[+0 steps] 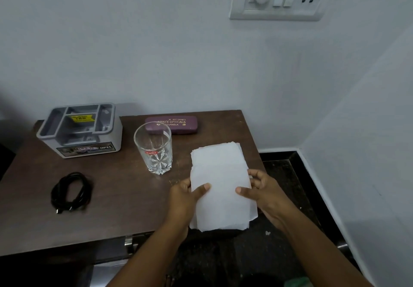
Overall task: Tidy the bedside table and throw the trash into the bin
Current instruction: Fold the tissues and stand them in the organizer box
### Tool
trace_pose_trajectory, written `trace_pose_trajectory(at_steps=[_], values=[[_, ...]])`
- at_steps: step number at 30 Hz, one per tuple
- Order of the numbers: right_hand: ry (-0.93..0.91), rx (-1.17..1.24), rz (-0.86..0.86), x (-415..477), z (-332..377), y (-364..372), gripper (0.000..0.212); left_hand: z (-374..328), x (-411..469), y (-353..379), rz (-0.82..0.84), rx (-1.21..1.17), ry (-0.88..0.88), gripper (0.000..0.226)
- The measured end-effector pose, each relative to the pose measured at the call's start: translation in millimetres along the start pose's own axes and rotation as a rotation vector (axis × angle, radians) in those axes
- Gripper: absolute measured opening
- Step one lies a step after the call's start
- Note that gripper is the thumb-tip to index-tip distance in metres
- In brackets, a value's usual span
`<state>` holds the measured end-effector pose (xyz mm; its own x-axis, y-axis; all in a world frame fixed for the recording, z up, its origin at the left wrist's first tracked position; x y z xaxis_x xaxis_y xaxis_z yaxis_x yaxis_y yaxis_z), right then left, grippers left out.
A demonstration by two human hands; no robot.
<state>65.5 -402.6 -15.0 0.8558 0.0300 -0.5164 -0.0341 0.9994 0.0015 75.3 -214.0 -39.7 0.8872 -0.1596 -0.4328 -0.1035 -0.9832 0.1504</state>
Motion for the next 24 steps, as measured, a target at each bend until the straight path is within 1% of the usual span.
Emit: trace_pose_trajectory(at_steps=[2,4,6,7,9,11,12,14,16,17,20,24], values=[[-0.024,0.038,0.040,-0.4,1.2,1.7,0.049,-1.0,-1.0,-0.6,-0.015,-0.026,0.003,0.021],[-0.029,0.075,0.070,-0.1,1.0,4.8,0.052,-0.9,-1.7,-1.6,-0.008,-0.058,-0.029,0.022],[-0.030,0.095,0.049,0.4,0.7,7.1,0.055,0.8,-2.1,-3.9,0.023,-0.067,-0.058,0.022],[-0.047,0.051,0.010,-0.3,1.0,7.5,0.054,2.0,-2.3,-5.6,0.032,-0.066,-0.060,0.022],[-0.160,-0.196,-0.146,-7.0,2.0,7.5,0.046,3.2,-2.9,-8.3,0.026,-0.088,-0.062,0.024],[-0.383,-0.503,-0.295,-21.3,0.9,11.6,0.036,2.9,-3.6,-10.5,0.019,-0.144,-0.072,0.026],[-0.483,-0.615,-0.292,-30.4,-1.2,18.2,0.030,2.0,-4.3,-11.4,0.024,-0.191,-0.081,0.027],[-0.574,-0.774,-0.151,-46.6,-11.5,39.4,0.022,0.6,-6.0,-14.0,0.064,-0.297,-0.111,0.032],[-0.592,-0.914,-0.011,-54.9,-26.7,60.7,0.026,-0.2,-10.7,-16.6,0.151,-0.389,-0.153,0.044],[-0.608,-0.983,0.020,-55.5,-34.2,69.0,0.029,-0.2,-13.8,-18.7,0.185,-0.433,-0.161,0.050],[-0.622,-1.083,0.032,-51.7,-44.7,85.9,0.032,-0.4,-22.9,-25.7,0.189,-0.502,-0.163,0.052],[-0.641,-1.020,-0.058,-46.8,-42.5,88.6,0.014,1.8,-27.6,-30.4,0.153,-0.508,-0.165,0.045]])
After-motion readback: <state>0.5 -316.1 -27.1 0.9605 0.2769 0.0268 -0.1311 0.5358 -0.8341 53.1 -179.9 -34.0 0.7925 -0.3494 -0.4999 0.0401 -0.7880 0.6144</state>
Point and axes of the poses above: each hand's wrist, its own x-axis towards the middle knuckle, its own y-axis out of the palm, z = x × y, the point moved 1 cm from there along x, towards the middle knuckle, and after that the axes turned 9 degrees about z, right-handed, at the moved point
